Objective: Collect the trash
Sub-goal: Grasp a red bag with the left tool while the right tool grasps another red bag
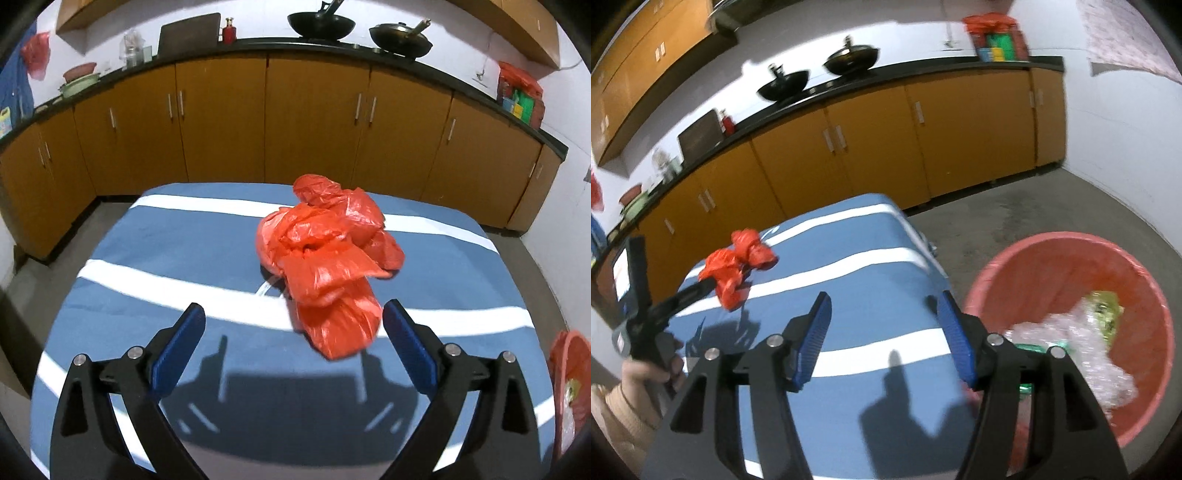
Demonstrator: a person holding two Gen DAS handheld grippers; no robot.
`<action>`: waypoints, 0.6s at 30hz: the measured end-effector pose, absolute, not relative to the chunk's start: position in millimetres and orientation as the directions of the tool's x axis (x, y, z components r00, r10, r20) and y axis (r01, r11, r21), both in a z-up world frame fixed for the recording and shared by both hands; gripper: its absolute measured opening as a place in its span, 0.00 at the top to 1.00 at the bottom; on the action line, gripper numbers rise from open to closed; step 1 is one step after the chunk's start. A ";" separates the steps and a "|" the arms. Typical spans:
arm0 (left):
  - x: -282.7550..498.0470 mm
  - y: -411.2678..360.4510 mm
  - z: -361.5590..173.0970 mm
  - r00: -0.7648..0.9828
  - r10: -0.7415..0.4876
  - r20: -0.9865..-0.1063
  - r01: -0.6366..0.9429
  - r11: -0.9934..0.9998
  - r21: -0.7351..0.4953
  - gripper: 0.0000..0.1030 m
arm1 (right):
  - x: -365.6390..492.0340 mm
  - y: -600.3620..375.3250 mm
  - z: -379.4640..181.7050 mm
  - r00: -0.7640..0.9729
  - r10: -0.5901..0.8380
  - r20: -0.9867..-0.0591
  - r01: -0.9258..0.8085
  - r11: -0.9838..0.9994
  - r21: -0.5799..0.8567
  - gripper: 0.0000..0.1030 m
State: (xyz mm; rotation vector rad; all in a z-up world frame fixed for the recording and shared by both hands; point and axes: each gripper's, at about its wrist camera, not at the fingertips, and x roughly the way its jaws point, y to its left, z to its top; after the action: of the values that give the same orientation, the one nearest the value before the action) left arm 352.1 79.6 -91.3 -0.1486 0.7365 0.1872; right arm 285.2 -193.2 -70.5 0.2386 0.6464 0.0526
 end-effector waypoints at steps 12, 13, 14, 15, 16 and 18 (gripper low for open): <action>393.5 83.8 -119.0 0.659 0.020 -0.752 -0.134 0.987 -0.091 0.58 | 315.8 -149.7 -89.6 0.759 0.156 -0.632 -0.021 0.976 0.215 0.43; 391.2 88.8 -120.7 0.661 0.005 -0.750 -0.130 0.986 -0.108 0.67 | 318.3 -145.6 -89.8 0.758 0.160 -0.632 -0.029 0.977 0.212 0.43; 387.6 91.6 -120.9 0.666 -0.013 -0.746 -0.122 0.985 -0.125 0.72 | 321.0 -139.5 -89.5 0.757 0.166 -0.632 -0.040 0.977 0.208 0.43; 382.8 98.6 -120.6 0.668 -0.036 -0.743 -0.110 0.983 -0.146 0.74 | 323.0 -134.9 -89.5 0.756 0.171 -0.631 -0.049 0.977 0.205 0.43; 378.4 101.5 -119.1 0.672 -0.039 -0.740 -0.107 0.983 -0.149 0.76 | 325.8 -130.1 -89.6 0.755 0.176 -0.631 -0.059 0.978 0.202 0.43; 367.8 112.5 -116.0 0.682 -0.041 -0.731 -0.096 0.985 -0.144 0.77 | 333.5 -119.1 -89.3 0.752 0.193 -0.631 -0.083 0.976 0.200 0.43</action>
State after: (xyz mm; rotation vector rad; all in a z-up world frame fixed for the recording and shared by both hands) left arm 367.8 112.5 -116.0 -0.1767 0.8215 0.0315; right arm 333.5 -119.1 -89.3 0.1632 0.7051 0.1511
